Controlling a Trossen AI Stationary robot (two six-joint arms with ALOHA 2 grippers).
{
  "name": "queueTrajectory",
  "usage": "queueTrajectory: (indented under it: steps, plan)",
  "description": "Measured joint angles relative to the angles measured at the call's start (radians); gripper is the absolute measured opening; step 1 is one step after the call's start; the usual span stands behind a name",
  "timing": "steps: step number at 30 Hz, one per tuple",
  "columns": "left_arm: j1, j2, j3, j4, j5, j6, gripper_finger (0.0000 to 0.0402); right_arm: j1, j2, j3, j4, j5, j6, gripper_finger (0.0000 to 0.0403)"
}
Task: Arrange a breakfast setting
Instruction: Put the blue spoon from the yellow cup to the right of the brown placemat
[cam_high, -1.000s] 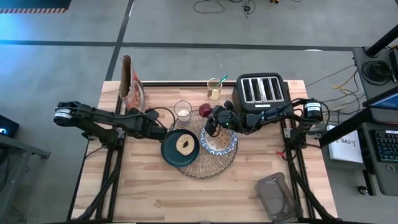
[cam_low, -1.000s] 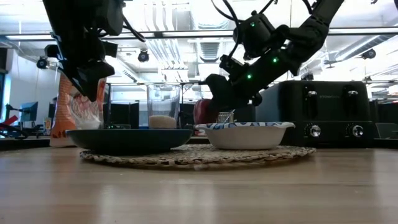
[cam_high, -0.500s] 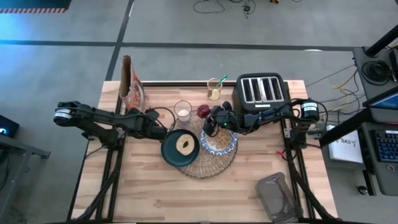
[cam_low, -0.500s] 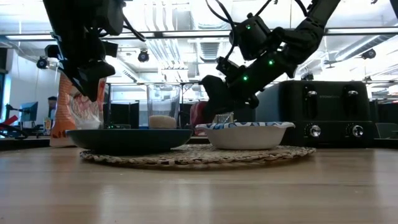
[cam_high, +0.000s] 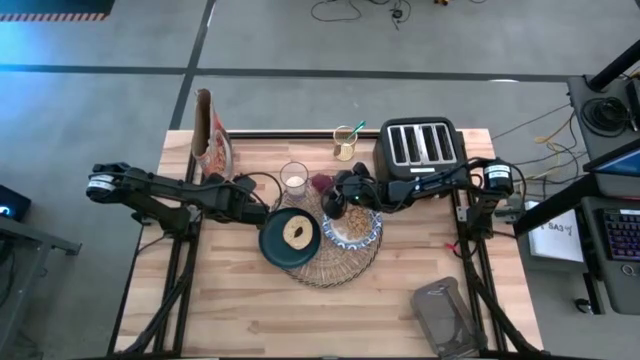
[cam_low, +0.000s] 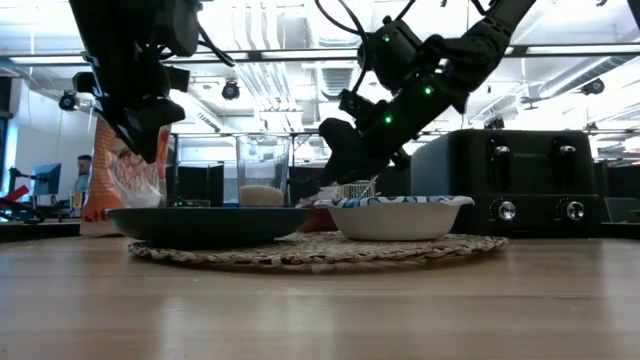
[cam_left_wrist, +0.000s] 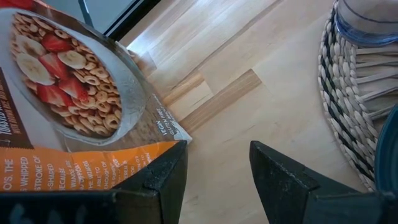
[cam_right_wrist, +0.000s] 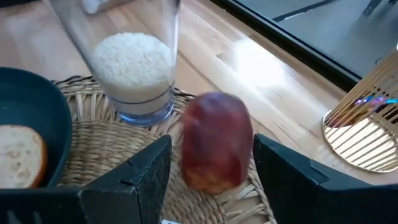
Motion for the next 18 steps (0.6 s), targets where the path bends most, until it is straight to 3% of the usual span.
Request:
queueTrajectory:
  steps: [10,18]
  plan:
    - [0.000,0.000,0.000,0.001,0.001,0.000,0.0157,-0.011,-0.080,0.181,-0.412,0.017,-0.052,0.0214]
    - [0.000,0.000,0.000,0.002,0.002,0.000,0.0157,-0.068,-0.093,0.451,-0.877,0.019,-0.301,0.0214]
